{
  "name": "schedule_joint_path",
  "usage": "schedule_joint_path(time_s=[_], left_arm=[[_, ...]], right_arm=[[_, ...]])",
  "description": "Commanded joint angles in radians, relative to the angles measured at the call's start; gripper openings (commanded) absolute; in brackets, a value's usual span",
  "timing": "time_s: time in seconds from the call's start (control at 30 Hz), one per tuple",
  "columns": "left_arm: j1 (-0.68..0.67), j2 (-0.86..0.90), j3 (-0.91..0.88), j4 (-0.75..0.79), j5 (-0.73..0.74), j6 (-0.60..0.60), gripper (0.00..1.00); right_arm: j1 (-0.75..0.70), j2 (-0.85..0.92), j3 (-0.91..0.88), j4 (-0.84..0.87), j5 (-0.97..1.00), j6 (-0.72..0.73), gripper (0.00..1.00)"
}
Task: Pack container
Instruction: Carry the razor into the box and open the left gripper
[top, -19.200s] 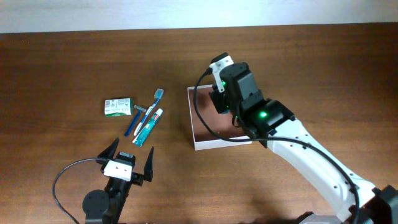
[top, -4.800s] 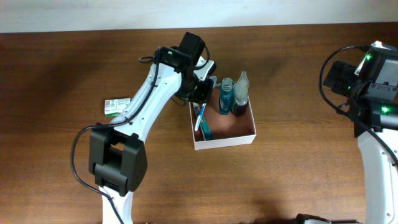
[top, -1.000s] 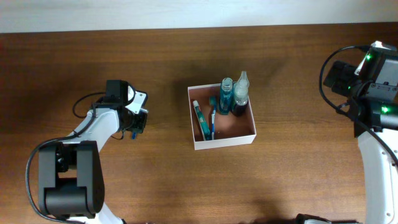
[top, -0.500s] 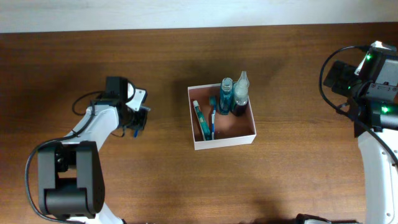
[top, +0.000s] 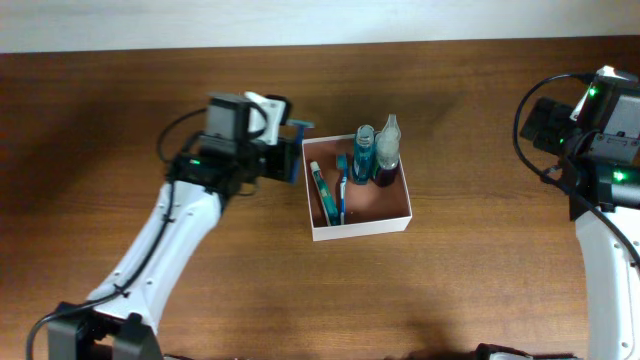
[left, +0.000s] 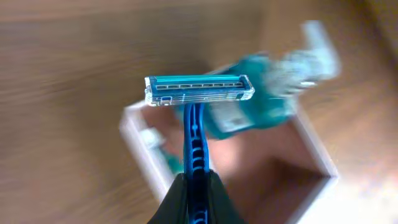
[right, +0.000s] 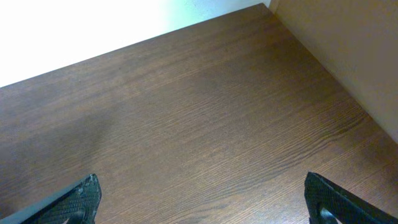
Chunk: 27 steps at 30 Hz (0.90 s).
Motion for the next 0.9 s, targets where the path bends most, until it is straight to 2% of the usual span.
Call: schedule_joint_path(time_s=[0.0,0.1,0.27,0.57,0.6,0.63,0.7,0.8,0.87], left_arm=[[-0.106,0.006,0.013,0.051,-0.007,-0.155,0.01],[-0.183,0.031,0.013,0.072,-0.119,-0.268,0.01],[-0.235,0.036,0.013,0.068,-0.121,-0.406,0.01],[-0.276,0.036,0.012,0.069,-0.133,-0.447,0.01],[-0.275,0.036,0.012,0.069,-0.132,-0.447,0.05],[-0.274,0.036,0.012,0.069,-0.132,-0.447,0.2],[-0.261,0.036,0.012,0.068,-0.132,-0.446,0.68],[-0.217,0.035,0.013,0.068,-0.131,-0.446,0.81],[-0.174,0.035,0.013,0.059,-0.122,-0.446,0.85]], right_arm=[[-0.006,-0.01,0.015,0.003,-0.001,0.002,0.99],[-0.006,-0.01,0.015,0.003,-0.001,0.002,0.99],[-0.006,-0.01,0.015,0.003,-0.001,0.002,0.99],[-0.006,-0.01,0.015,0.003,-0.001,0.002,0.99],[-0.006,-0.01,0.015,0.003,-0.001,0.002,0.99],[-0.006,-0.01,0.015,0.003,-0.001,0.002,0.99],[-0.006,-0.01,0.015,0.003,-0.001,0.002,0.99],[-0.006,-0.01,0.015,0.003,-0.001,0.002,0.99],[-0.006,-0.01,0.015,0.003,-0.001,0.002,0.99]])
